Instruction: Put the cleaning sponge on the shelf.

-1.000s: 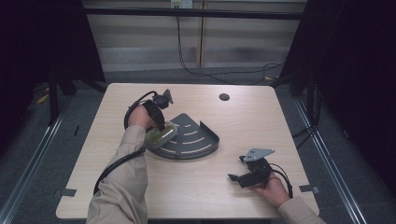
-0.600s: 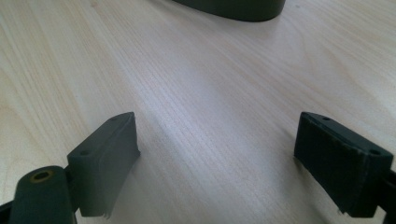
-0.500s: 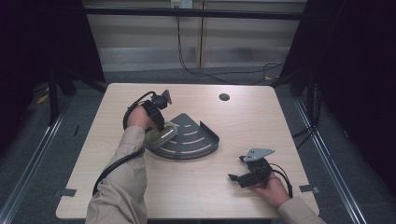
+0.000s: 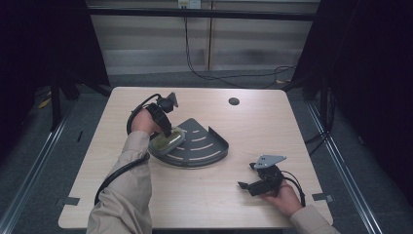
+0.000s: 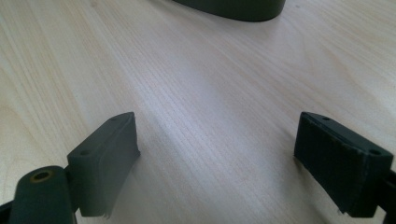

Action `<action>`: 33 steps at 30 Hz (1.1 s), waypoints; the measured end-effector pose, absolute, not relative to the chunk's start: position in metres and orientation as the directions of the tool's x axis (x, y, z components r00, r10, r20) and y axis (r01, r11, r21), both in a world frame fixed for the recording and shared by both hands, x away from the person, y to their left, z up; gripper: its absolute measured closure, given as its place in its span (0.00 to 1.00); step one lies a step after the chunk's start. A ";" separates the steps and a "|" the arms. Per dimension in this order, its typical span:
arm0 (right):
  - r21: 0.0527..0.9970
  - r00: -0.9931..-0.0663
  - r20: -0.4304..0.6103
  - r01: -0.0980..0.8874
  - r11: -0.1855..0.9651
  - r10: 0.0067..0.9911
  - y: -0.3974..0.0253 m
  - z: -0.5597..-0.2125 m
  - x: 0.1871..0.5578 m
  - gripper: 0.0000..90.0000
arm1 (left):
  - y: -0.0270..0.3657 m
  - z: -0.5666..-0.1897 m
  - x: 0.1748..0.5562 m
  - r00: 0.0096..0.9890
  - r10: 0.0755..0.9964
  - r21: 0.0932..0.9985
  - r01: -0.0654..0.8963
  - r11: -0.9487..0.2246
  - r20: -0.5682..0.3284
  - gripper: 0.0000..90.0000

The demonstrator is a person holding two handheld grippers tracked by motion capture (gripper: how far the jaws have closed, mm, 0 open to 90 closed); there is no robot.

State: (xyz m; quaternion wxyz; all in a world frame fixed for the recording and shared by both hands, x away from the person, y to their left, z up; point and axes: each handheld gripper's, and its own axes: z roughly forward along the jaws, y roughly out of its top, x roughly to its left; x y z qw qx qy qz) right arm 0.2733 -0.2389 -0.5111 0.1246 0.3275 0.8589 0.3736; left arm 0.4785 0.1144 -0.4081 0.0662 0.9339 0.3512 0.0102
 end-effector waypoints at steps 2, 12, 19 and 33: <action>0.723 -0.754 0.030 0.469 0.506 0.656 -0.239 -0.511 0.273 0.14 | 0.116 -0.407 0.478 0.751 0.660 0.129 0.657 -0.743 -0.023 0.46; 0.724 -0.755 0.031 0.469 0.506 0.655 -0.239 -0.511 0.273 0.14 | 0.122 -0.399 0.473 0.750 0.661 0.134 0.656 -0.743 -0.004 0.33; 0.724 -0.755 0.030 0.468 0.507 0.655 -0.239 -0.511 0.273 0.14 | 0.130 -0.393 0.466 0.742 0.670 0.142 0.663 -0.735 0.002 0.29; 0.725 -0.755 0.026 0.465 0.508 0.655 -0.239 -0.511 0.274 0.14 | 0.150 -0.389 0.449 0.739 0.673 0.166 0.665 -0.728 -0.007 0.21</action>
